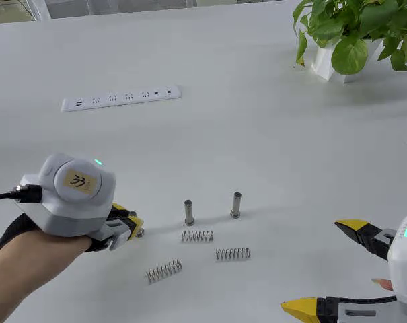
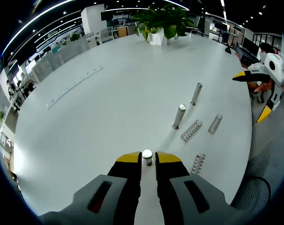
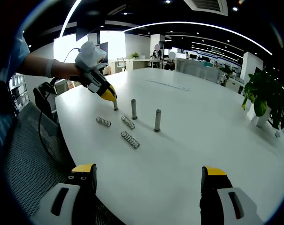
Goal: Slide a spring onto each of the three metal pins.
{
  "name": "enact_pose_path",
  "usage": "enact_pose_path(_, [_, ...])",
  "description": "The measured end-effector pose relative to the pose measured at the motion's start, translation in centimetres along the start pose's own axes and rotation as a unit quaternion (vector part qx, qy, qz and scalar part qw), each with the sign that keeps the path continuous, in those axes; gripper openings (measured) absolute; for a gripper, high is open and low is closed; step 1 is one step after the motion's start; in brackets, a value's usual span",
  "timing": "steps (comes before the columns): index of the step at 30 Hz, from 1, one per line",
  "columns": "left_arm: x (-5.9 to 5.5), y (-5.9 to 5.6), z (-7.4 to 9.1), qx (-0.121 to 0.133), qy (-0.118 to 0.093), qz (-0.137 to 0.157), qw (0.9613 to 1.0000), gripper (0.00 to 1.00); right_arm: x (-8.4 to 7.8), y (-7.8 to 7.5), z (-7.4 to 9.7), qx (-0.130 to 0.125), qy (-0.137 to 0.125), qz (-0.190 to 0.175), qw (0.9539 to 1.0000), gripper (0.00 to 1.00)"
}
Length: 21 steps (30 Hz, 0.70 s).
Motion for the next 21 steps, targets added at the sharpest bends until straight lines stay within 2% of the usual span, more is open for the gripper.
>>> enact_pose_path(4, [-0.03, -0.03, -0.06, -0.002, -0.001, -0.001, 1.0000, 0.11, 0.00, 0.02, 0.00, 0.000, 0.000, 0.000, 1.0000, 0.92])
enact_pose_path(7, [0.07, -0.14, -0.06, -0.005, -0.005, -0.002, 1.0000, 0.17, -0.01, -0.01, 0.00, -0.001, 0.000, -0.001, 1.0000, 0.92])
enact_pose_path(17, [0.31, -0.06, -0.10, -0.008, -0.024, -0.007, 0.9996, 0.48, -0.09, 0.09, -0.01, 0.003, 0.001, 0.000, 1.0000, 0.93])
enact_pose_path(21, [0.37, -0.17, -0.08, -0.016, -0.035, 0.002, 0.9993, 0.63, -0.10, 0.10, -0.03, 0.003, 0.001, 0.002, 1.0000, 0.94])
Point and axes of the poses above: the centre of the closed fingertips' face, and the gripper's own axes: z roughly backward along the fingers, y roughly to its left, x roughly out of its top, the point moved 3 cm from there along z, roughly backward along the fingers, and after that the axes turned 15 degrees about z, right-handed, at the moved point
